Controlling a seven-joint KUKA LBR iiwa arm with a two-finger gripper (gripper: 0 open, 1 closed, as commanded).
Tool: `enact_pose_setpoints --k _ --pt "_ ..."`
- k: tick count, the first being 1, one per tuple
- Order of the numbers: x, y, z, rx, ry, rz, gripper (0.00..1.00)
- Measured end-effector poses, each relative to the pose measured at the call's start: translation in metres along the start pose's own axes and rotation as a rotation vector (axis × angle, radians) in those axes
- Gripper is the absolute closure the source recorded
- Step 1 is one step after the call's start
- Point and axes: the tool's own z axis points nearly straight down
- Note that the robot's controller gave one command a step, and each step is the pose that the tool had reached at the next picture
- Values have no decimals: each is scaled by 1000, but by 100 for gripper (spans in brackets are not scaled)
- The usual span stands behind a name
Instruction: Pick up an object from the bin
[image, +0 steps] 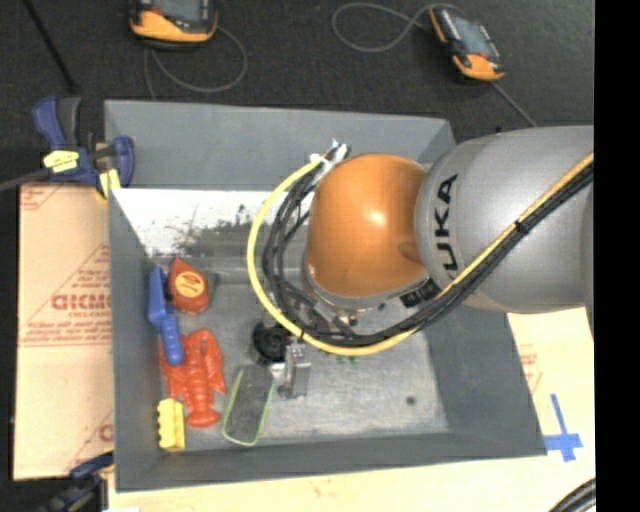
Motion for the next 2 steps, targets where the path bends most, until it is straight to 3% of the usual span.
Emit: enact_pose_setpoints --k 1,2 --pt "-29 -17 56 1 6 15 0" --pt "-22 -17 78 2 8 -33 0"
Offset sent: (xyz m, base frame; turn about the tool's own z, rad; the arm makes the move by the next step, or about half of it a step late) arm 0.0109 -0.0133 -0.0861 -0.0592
